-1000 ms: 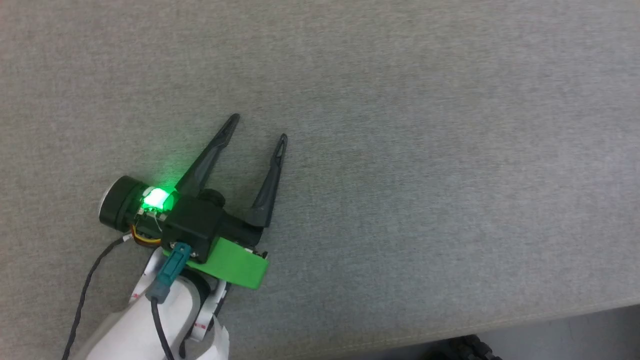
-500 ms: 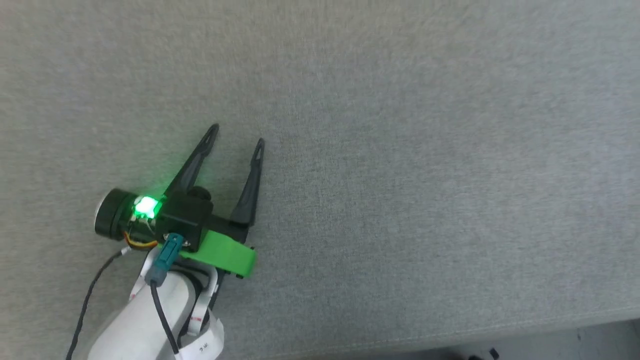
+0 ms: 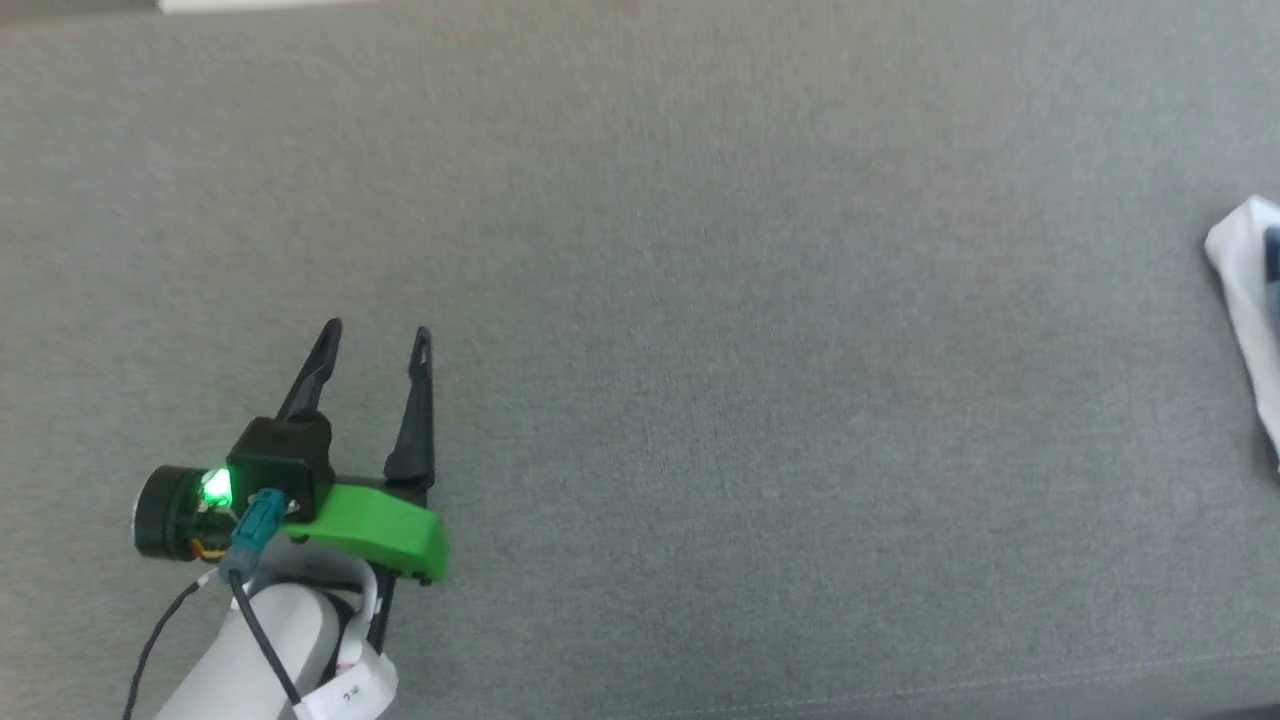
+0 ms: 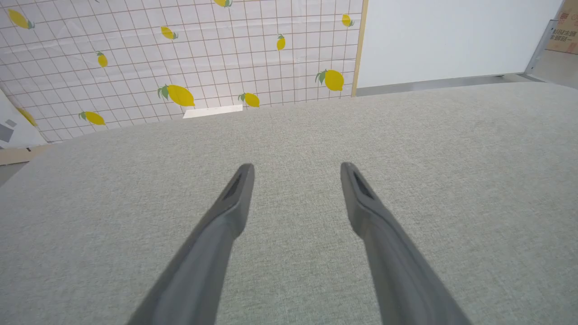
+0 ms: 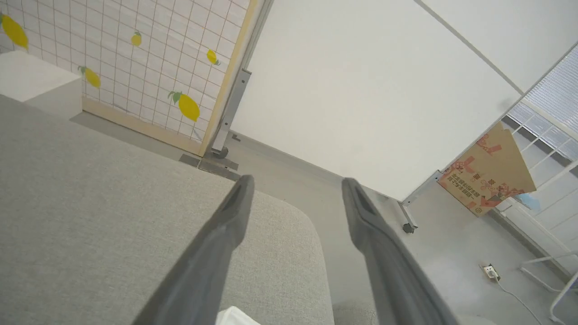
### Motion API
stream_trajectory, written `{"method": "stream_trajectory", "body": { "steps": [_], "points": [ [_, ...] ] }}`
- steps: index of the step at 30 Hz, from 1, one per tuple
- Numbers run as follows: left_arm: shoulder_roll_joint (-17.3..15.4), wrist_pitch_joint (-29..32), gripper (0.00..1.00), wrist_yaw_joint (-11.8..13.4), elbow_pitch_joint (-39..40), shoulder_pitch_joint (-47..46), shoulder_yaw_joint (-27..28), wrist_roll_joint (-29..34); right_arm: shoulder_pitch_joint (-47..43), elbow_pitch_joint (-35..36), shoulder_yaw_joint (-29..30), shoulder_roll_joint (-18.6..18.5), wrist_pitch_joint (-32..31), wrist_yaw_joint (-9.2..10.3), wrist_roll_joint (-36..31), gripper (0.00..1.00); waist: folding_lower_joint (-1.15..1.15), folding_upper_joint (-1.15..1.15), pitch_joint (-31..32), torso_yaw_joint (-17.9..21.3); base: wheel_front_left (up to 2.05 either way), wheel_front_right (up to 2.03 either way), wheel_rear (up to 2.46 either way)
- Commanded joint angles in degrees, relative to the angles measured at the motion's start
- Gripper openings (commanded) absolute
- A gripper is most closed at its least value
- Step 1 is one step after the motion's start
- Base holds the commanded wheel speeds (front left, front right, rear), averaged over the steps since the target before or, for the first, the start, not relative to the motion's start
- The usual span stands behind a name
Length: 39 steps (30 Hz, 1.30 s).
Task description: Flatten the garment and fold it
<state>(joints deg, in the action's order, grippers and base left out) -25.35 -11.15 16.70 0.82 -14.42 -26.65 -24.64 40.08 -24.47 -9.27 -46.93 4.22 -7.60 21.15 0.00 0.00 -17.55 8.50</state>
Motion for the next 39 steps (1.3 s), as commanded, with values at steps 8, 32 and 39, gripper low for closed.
{"method": "stream_trajectory", "body": {
  "steps": [8,32,39],
  "points": [
    [-2.7,2.0,1.00,1.9,0.7,3.6,0.0,0.6,-10.5,9.1,4.8,9.7,3.1,0.11,2.9,1.00,0.00,0.00,9.4,-3.3,0.00,0.00,0.00],
    [-2.4,0.8,1.00,3.0,-1.5,9.3,-3.7,1.5,-42.6,28.2,14.8,39.1,6.1,0.11,-15.2,1.00,0.00,0.00,14.1,-5.7,0.00,0.00,0.00],
    [-2.2,1.0,1.00,3.8,-2.2,9.1,-3.8,1.6,-43.8,28.3,14.2,40.0,6.0,0.11,-16.9,1.00,0.00,0.00,13.9,-6.0,0.00,0.00,0.00]
  ]
}}
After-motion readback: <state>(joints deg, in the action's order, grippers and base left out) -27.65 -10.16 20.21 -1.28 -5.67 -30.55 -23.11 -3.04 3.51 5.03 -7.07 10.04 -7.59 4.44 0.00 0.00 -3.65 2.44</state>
